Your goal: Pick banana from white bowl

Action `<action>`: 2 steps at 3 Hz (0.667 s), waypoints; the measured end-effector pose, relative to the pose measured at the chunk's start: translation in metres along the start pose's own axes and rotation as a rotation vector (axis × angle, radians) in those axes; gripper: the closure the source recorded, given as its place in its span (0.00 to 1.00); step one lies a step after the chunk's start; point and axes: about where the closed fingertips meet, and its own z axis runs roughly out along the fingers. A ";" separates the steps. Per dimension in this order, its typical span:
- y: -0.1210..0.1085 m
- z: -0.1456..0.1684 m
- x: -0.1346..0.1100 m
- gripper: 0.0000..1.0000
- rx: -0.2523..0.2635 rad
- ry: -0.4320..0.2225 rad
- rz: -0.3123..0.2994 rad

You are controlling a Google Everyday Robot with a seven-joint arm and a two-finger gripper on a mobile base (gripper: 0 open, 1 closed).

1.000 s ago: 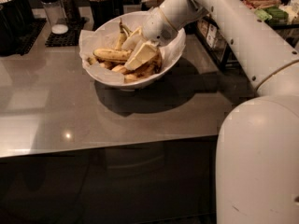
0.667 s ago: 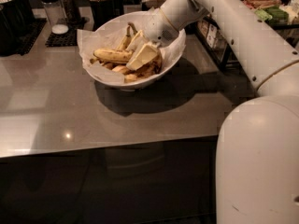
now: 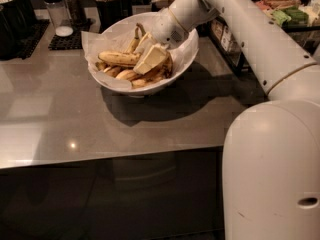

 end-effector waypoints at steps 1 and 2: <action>0.018 -0.020 -0.013 1.00 -0.013 0.120 -0.027; 0.041 -0.056 -0.031 1.00 0.008 0.150 -0.057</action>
Offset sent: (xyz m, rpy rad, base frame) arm -0.0822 -0.0612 0.1077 -0.1796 -0.0917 0.0515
